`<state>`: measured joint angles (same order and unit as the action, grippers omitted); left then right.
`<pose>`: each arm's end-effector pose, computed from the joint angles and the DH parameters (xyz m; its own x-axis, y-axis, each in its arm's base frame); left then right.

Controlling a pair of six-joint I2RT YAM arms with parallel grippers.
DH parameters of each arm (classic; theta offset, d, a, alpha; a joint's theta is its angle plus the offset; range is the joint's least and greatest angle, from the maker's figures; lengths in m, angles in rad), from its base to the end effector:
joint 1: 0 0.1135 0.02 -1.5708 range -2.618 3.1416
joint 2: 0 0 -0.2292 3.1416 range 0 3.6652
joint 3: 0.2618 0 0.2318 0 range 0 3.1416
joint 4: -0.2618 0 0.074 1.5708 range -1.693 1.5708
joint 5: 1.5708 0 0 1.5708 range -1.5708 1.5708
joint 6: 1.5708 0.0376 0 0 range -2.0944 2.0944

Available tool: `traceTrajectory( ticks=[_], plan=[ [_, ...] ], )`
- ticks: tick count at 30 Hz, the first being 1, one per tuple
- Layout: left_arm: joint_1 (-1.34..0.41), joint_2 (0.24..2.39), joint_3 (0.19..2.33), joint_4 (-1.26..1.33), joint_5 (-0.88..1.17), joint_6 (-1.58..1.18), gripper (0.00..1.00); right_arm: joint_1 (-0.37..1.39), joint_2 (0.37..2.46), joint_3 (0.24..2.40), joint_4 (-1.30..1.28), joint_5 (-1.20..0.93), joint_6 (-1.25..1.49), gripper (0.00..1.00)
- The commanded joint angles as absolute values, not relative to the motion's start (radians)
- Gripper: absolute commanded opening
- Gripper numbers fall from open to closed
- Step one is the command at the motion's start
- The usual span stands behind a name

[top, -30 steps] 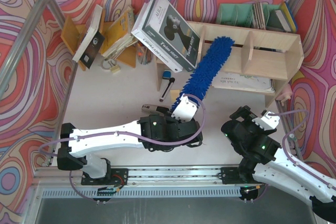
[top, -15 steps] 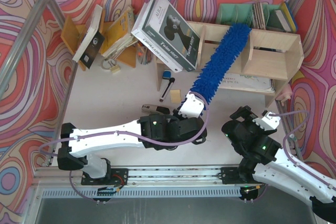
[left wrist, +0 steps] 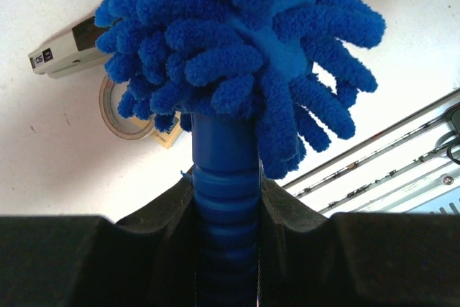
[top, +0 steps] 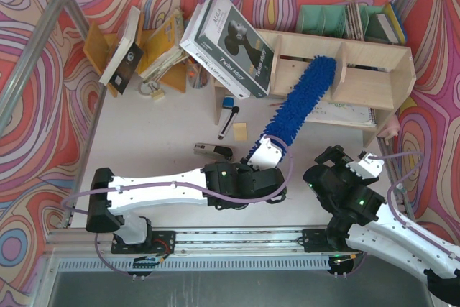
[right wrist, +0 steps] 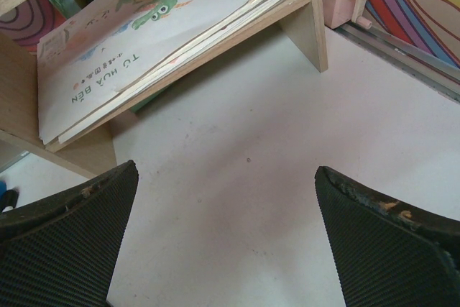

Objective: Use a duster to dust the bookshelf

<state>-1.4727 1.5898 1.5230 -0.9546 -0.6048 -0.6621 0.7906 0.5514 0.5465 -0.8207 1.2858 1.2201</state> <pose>0.0513 -0.3030 0.2981 -0.5513 0.4382 -0.7100 0.5714 0.8184 0.0614 0.1004 0.0502 0.2303 0.0646 0.4407 -0.8953 0.5741 0.7174 0.3945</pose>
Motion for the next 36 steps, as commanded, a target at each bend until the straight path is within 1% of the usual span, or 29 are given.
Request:
traceTrajectory(
  ticks=[1,5,10,19,25,30,36],
  plan=[
    [-1.47,1.513,1.523,-0.925,-0.659,-0.659,0.0,0.784,0.547,0.535,-0.828,1.312,1.241,0.99],
    [-1.479,1.49,1.558,-0.907,-0.684,-0.635,0.0,0.784,0.549,0.535,-0.828,1.312,1.241,0.99],
    [-1.48,1.527,1.572,-0.913,-0.643,-0.636,0.0,0.784,0.549,0.537,-0.83,1.313,1.243,0.99],
    [-1.494,1.533,1.472,-0.954,-0.598,-0.74,0.0,0.784,0.554,0.536,-0.828,1.313,1.243,0.99],
    [-1.497,1.499,1.475,-0.983,-0.674,-0.775,0.0,0.784,0.561,0.538,-0.827,1.315,1.243,0.99],
    [-1.498,1.445,1.479,-0.922,-0.77,-0.765,0.0,0.784,0.56,0.538,-0.829,1.313,1.243,0.99],
    [-1.498,1.435,1.471,-0.902,-0.79,-0.766,0.0,0.784,0.555,0.537,-0.828,1.313,1.243,0.99]
  ],
)
